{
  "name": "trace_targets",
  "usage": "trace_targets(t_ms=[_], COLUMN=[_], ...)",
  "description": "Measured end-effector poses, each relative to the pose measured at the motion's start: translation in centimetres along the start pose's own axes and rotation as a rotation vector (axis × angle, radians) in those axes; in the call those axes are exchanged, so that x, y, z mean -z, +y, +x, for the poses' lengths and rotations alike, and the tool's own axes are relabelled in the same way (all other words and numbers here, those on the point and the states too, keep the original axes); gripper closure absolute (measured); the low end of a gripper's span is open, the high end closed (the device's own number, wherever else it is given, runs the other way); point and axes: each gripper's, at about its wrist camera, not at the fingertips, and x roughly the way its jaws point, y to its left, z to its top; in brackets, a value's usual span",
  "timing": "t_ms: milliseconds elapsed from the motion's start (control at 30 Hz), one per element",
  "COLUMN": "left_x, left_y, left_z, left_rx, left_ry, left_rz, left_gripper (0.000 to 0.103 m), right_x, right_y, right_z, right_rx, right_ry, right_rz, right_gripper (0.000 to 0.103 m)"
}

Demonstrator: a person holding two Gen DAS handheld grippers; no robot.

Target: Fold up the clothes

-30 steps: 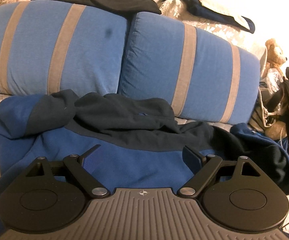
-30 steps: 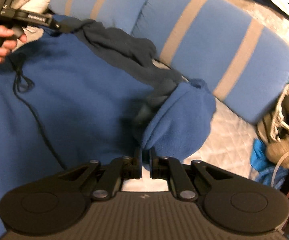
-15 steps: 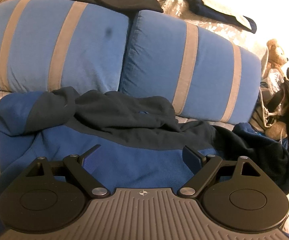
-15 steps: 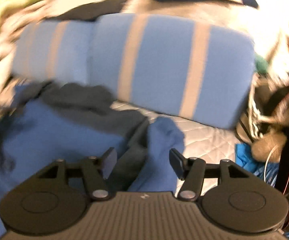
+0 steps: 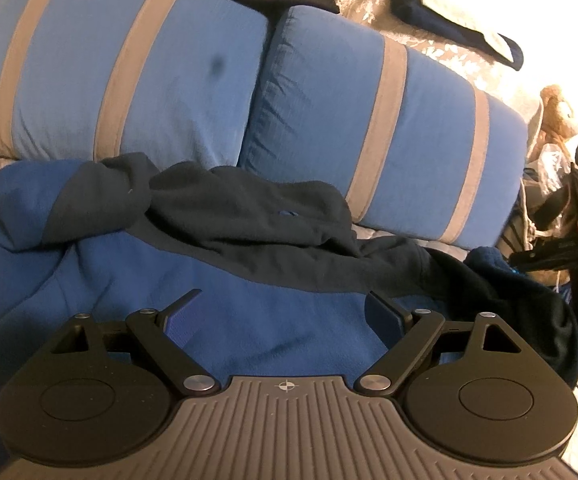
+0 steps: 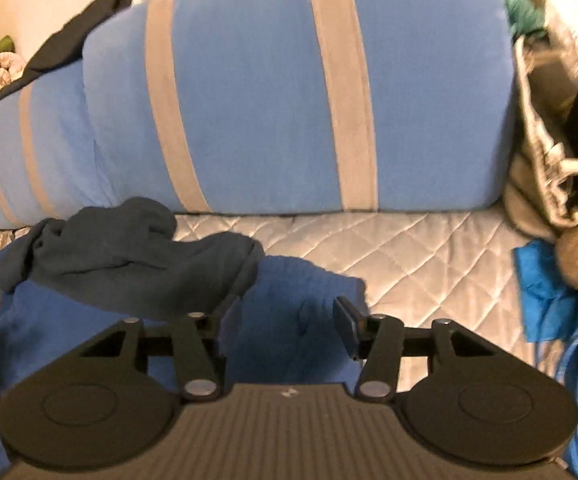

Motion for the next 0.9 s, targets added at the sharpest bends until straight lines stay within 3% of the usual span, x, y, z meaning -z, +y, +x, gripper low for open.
trace_targets(t_ms=[200, 267, 333, 400, 633, 900], left_x=[0.0, 0.0, 0.0, 0.1, 0.2, 0.1], left_y=[0.2, 0.2, 0.2, 0.2, 0.4, -0.2], left_z=[0.3, 0.4, 0.5, 0.5, 0.5, 0.1], left_rx=[0.016, 0.023, 0.027, 0.029, 0.060, 0.109], left_ry=[0.020, 0.027, 0.030, 0.033, 0.036, 0.014], left_rz=[-0.019, -0.021, -0.019, -0.019, -0.040, -0.032], left_gripper=[0.016, 0.016, 0.016, 0.016, 0.016, 0.016], right_x=[-0.2, -0.2, -0.2, -0.4, -2.0, -3.8], right_y=[-0.8, -1.2, -1.7, -2.0, -2.5, -6.3], right_z=[2.7, 3.4, 3.7, 3.5, -1.0, -10.2], right_rx=[0.007, 0.003, -0.012, 0.002, 0.132, 0.313], right_ry=[0.029, 0.034, 0.040, 0.031, -0.098, -0.294], right_rz=[0.013, 0.026, 0.049, 0.062, 0.026, 0.075], right_gripper=[0.041, 0.047, 0.076, 0.089, 0.092, 0.092])
